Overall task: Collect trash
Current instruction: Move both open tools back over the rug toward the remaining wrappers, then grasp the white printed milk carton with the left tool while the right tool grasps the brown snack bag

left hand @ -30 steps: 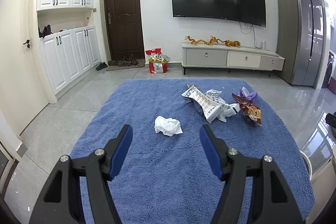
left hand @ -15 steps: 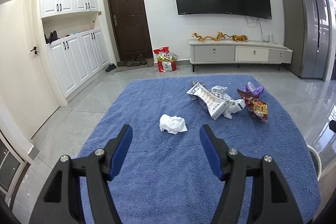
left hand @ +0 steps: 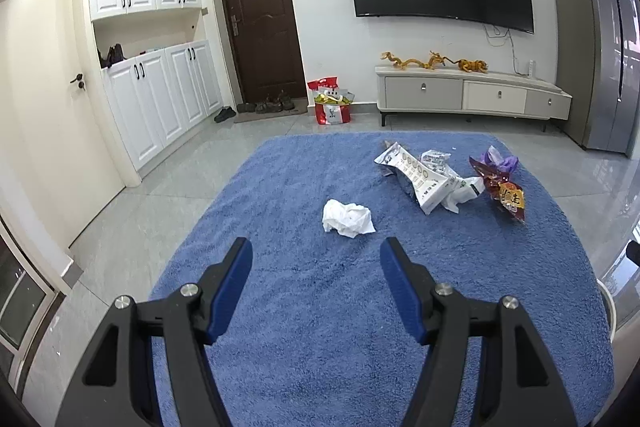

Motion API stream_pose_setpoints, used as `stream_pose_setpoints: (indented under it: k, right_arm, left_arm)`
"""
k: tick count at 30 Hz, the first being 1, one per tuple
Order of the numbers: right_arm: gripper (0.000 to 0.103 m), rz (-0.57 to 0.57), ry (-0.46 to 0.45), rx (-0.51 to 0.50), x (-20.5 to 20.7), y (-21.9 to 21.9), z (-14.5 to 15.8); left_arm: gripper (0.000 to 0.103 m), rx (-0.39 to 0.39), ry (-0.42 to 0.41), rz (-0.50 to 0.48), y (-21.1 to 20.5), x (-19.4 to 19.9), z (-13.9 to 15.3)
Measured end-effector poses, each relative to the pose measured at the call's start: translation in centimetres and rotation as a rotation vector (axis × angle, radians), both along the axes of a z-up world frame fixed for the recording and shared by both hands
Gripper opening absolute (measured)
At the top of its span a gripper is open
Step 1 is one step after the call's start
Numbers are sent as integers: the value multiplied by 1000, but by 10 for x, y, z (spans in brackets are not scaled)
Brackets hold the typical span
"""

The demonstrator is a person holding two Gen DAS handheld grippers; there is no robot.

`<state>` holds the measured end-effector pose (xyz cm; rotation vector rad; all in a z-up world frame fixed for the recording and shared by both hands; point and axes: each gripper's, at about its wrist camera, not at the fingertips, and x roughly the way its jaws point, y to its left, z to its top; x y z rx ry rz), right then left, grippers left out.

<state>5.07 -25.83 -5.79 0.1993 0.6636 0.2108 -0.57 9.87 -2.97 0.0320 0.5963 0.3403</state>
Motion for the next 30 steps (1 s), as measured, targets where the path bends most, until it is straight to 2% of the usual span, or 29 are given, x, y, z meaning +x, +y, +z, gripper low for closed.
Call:
stream_pose_setpoints:
  k: [12,20,23,25,30]
  right_arm:
    - [67,8,-23,-26,-7,13,13]
    - [70,32,-60,-56,-16,27,31]
    - [73,38,-68,-65,-15,28,35]
    - [74,43,-65,-70,-11,29,35]
    - [75,74,-45,-56,14,32,30]
  left_arm:
    - [65,-50,-13,-11,6,-5,-5]
    - [65,-130,5,-69,2,2,-7]
    - [68,-199,22,-118,4,15,-5]
    - [75,-239,26,-130,5,24,-4]
    - [76,-337,58,-151,5,71,-5]
